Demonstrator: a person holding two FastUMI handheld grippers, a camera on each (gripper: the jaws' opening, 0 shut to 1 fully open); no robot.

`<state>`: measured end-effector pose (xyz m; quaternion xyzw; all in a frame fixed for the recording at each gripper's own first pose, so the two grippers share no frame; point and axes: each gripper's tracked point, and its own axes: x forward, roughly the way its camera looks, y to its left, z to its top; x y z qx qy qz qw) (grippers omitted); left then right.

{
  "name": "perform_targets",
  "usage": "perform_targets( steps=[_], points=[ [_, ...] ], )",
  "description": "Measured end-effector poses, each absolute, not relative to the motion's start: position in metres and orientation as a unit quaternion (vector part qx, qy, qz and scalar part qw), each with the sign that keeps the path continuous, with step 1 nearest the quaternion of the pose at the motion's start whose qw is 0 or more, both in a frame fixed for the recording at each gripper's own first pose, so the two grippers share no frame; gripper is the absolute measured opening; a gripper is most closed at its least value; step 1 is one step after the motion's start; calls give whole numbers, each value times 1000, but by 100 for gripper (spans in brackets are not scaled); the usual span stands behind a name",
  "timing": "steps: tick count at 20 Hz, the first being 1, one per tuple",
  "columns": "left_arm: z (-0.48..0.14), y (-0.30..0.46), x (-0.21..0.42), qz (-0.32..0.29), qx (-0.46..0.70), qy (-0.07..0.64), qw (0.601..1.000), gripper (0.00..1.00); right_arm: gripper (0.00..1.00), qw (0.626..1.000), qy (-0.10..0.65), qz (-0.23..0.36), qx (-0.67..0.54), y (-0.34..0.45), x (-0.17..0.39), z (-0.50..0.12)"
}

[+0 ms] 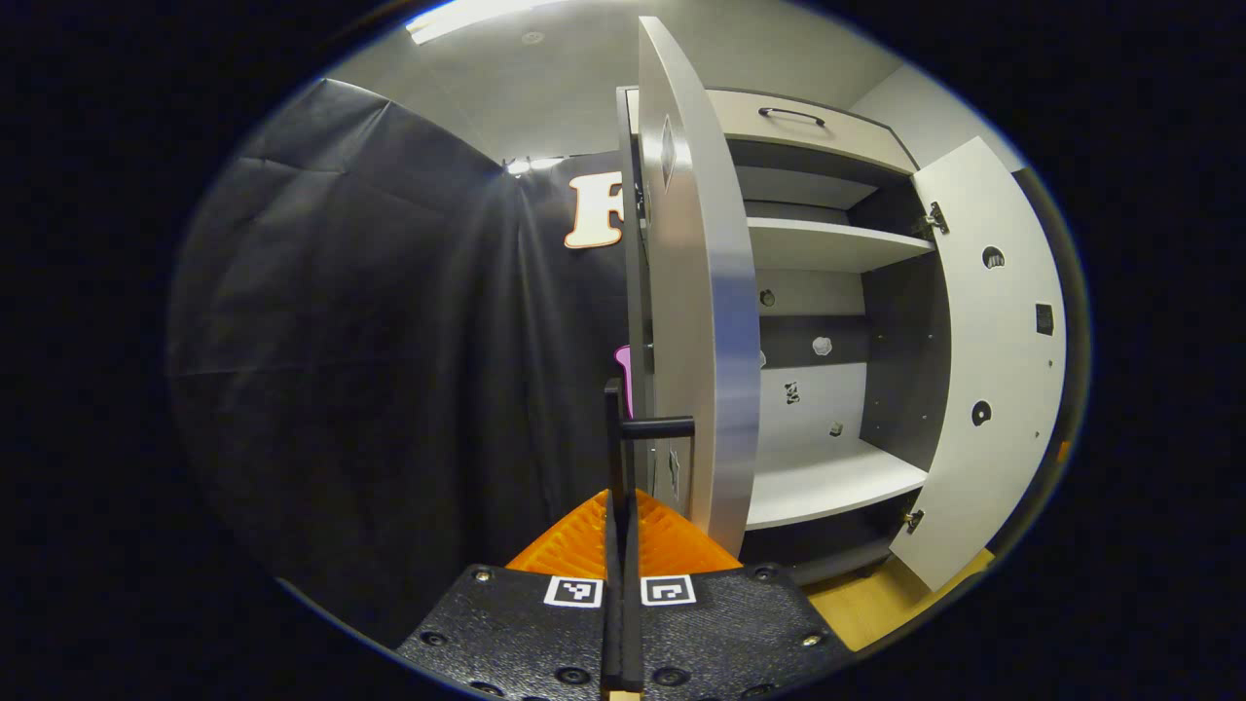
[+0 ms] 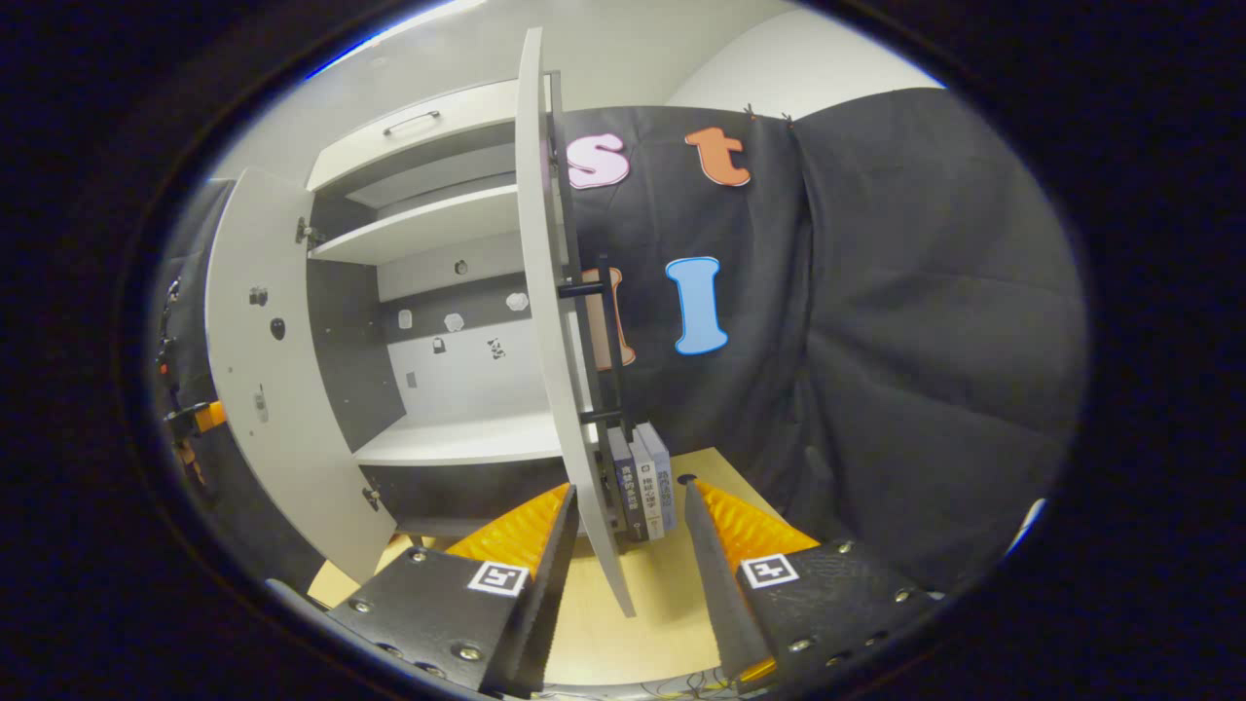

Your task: Open the right door of the double-door shoe cabinet with the right hand, and open the left door with the left hand.

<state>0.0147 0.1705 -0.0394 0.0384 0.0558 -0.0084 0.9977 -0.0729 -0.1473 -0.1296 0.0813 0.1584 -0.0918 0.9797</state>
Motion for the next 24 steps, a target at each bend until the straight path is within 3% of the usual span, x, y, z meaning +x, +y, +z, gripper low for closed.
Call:
perform_targets(
  steps=[9, 14, 17, 18, 23, 24],
  points=[
    [-38, 168, 11, -60, 46, 45, 996, 0, 65, 979, 159, -95, 83, -154, -71, -135],
    [-39, 170, 9, -53, 39, 47, 997, 1, 65, 979, 161, -95, 78, -156, -75, -135],
    [-41, 178, 4, -36, 38, 58, 997, 6, 65, 980, 158, -89, 79, -151, -75, -131],
    [-41, 179, 2, -29, 41, 59, 997, 18, 65, 981, 157, -87, 77, -149, -74, -129],
    [-42, 183, -20, -7, 64, 75, 995, 43, 65, 984, 154, -72, 59, -136, -72, -119],
    [-41, 181, -26, -5, 66, 79, 995, 51, 65, 985, 152, -67, 52, -132, -72, -115]
  ],
)
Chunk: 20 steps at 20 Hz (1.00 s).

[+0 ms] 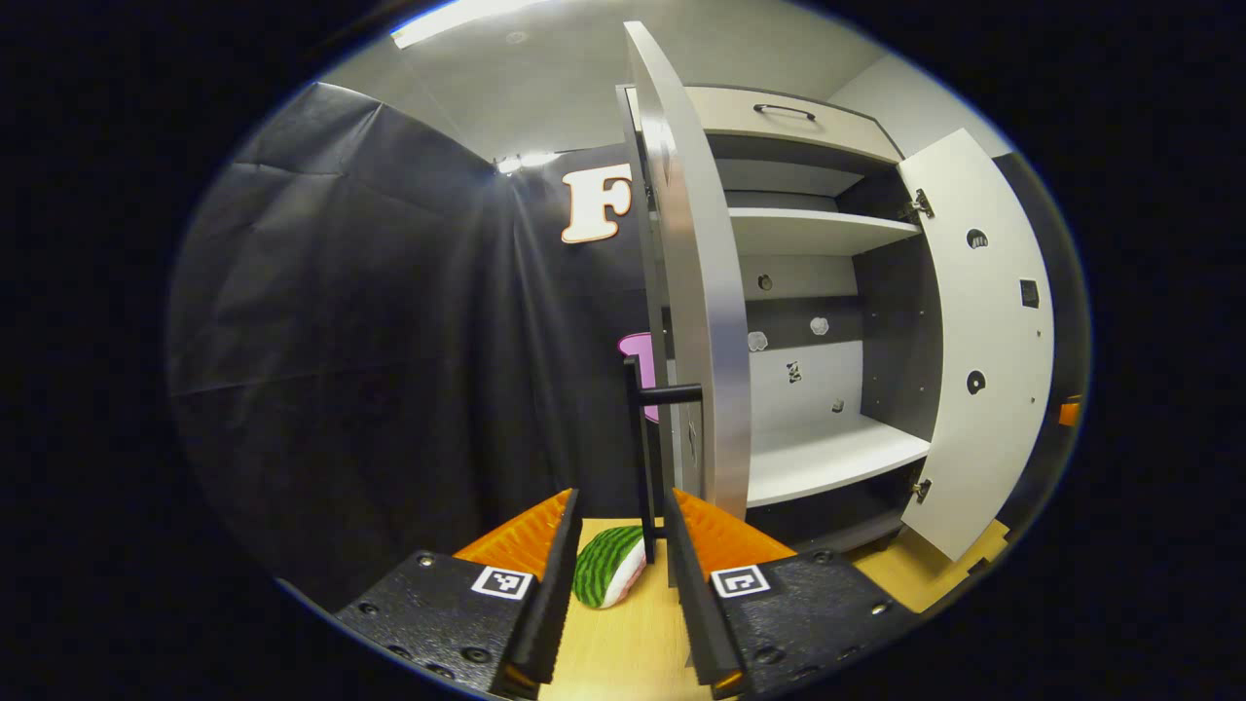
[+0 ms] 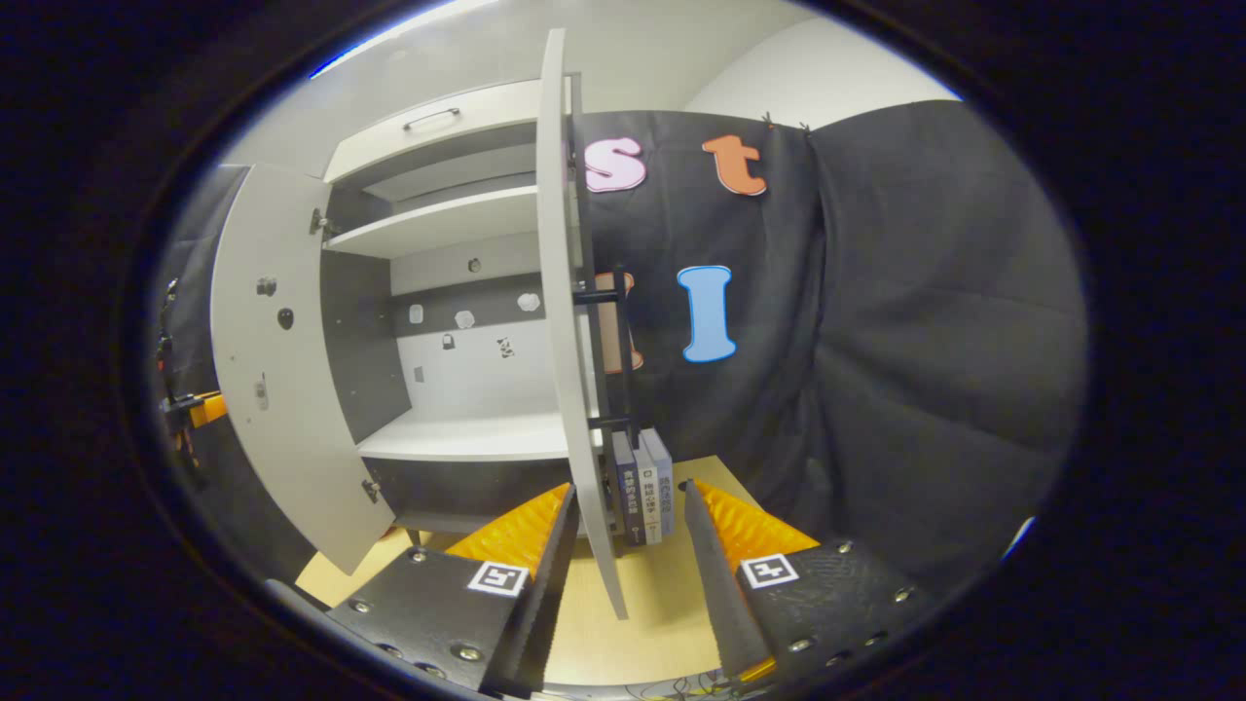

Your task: Open the right door of the double-door shoe cabinet with the right hand, and open the left door with the left hand.

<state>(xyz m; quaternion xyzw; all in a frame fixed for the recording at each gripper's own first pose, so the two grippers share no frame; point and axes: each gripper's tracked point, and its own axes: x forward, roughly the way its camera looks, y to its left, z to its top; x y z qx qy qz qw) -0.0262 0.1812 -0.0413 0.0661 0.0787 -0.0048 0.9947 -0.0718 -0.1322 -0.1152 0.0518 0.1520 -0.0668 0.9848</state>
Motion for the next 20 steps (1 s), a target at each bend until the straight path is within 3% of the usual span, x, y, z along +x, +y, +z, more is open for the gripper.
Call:
perform_targets(
  steps=[5, 8, 10, 12, 13, 14, 15, 20],
  points=[
    [-27, 166, -52, 1, 65, 73, 995, 63, 65, 989, 142, -35, 13, -108, -69, -99],
    [-24, 152, -63, 2, 64, 78, 995, 82, 65, 991, 131, -12, 3, -89, -68, -86],
    [-21, 134, -67, -10, 56, 76, 995, 82, 65, 992, 125, -1, -1, -72, -64, -81],
    [-20, 110, -67, -30, 48, 75, 996, 80, 57, 993, 118, 7, -11, -58, -63, -73],
    [-19, 96, -65, -42, 41, 73, 996, 80, 57, 994, 111, 9, -19, -54, -59, -67],
    [-16, 79, -62, -58, 32, 70, 995, 80, 64, 994, 105, 12, -23, -47, -55, -62],
    [-12, 63, -58, -74, 22, 65, 995, 83, 62, 995, 100, 17, -25, -39, -47, -56],
    [26, 12, -34, -82, 9, 20, 996, 79, 64, 997, 54, 31, -40, -4, -16, -16]
  ],
)
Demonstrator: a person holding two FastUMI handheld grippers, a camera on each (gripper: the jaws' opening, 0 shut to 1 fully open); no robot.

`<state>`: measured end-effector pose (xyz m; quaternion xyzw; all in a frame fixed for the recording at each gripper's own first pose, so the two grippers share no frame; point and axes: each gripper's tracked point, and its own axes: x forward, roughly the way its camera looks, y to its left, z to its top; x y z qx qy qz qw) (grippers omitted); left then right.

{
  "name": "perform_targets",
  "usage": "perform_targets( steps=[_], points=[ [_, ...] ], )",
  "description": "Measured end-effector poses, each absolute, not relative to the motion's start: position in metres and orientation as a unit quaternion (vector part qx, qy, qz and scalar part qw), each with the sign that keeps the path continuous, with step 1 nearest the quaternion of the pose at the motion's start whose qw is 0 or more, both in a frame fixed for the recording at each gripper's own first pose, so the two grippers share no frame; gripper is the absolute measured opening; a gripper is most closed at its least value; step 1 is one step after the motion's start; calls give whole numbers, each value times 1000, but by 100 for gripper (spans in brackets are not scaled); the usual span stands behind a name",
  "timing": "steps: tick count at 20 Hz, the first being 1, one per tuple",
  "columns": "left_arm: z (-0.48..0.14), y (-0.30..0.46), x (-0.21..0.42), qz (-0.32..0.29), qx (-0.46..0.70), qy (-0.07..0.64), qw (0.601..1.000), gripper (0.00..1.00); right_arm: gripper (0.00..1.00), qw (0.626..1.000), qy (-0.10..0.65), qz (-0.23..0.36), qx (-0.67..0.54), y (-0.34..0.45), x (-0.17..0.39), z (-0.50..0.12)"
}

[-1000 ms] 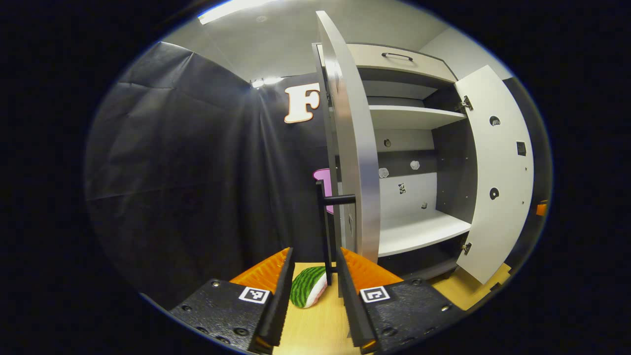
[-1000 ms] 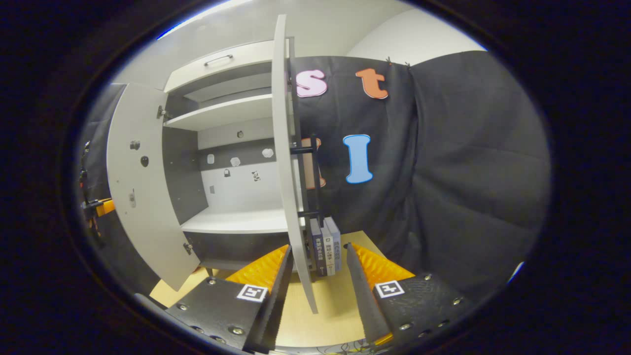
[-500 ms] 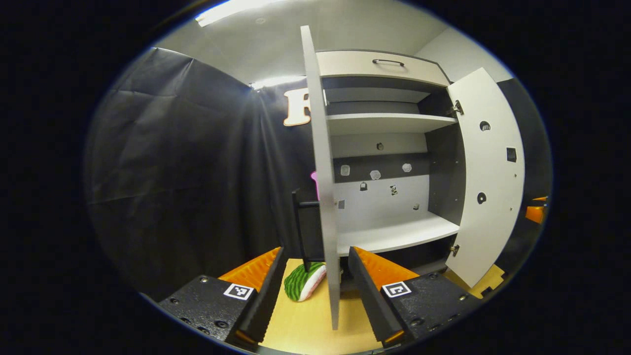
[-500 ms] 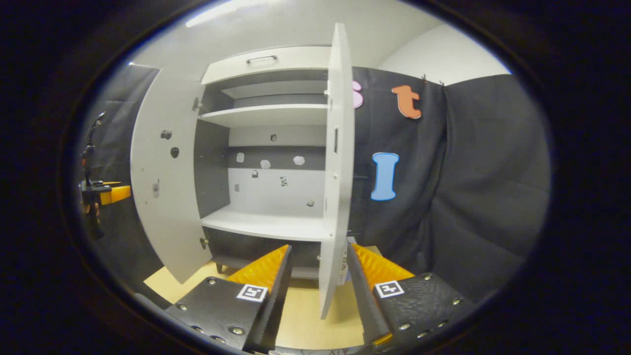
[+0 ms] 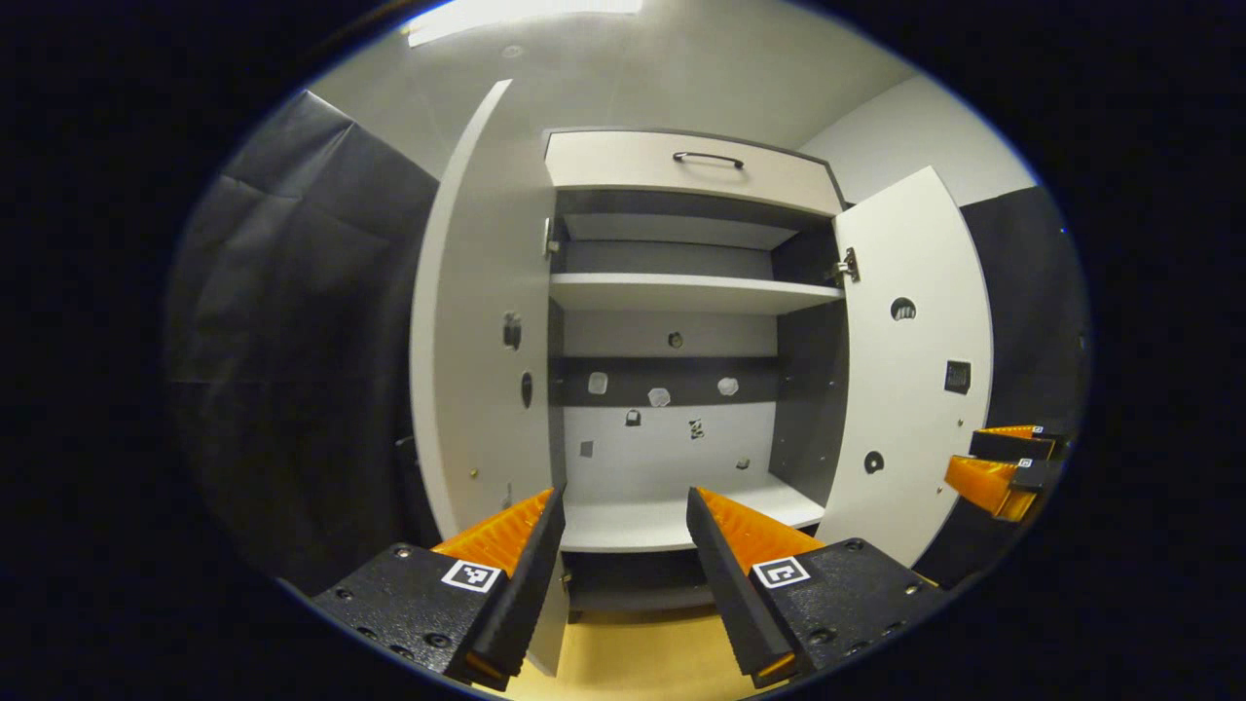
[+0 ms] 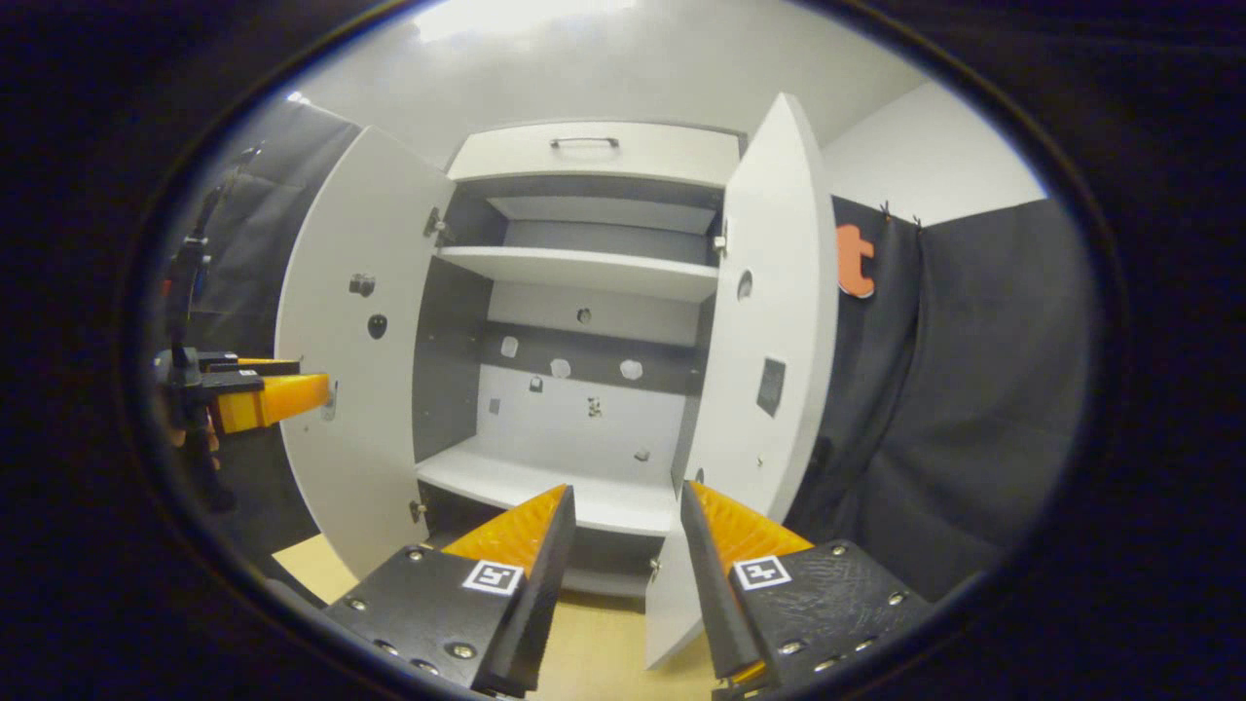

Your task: Open the right door of the double-door shoe cabinet with the right hand, and open the left door with the left hand.

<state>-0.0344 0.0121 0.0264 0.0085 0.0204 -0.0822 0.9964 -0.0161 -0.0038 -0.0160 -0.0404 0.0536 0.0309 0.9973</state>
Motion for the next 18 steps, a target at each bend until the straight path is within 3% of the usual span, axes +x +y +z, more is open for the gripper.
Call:
perform_targets(
  steps=[2, 4, 5, 7, 8, 18],
  points=[
    [35, -7, -25, -96, 9, 14, 995, 79, 60, 998, 45, 38, -25, 9, -7, -6],
    [42, -20, -19, -99, 2, 10, 995, 82, 65, 998, 36, 40, -10, 16, 0, 5],
    [45, -25, -18, -100, -5, 6, 995, 82, 71, 999, 31, 44, -1, 20, 4, 9],
    [55, -32, -16, -100, -17, -9, 995, 92, 97, 999, 22, 43, 11, 22, 9, 16],
    [57, -37, -16, -104, -19, -13, 994, 99, 99, 999, 21, 42, 14, 22, 9, 18],
    [56, -45, -18, -124, -3, -13, 992, 98, 97, 999, 15, 34, 24, 24, 10, 23]
  ],
)
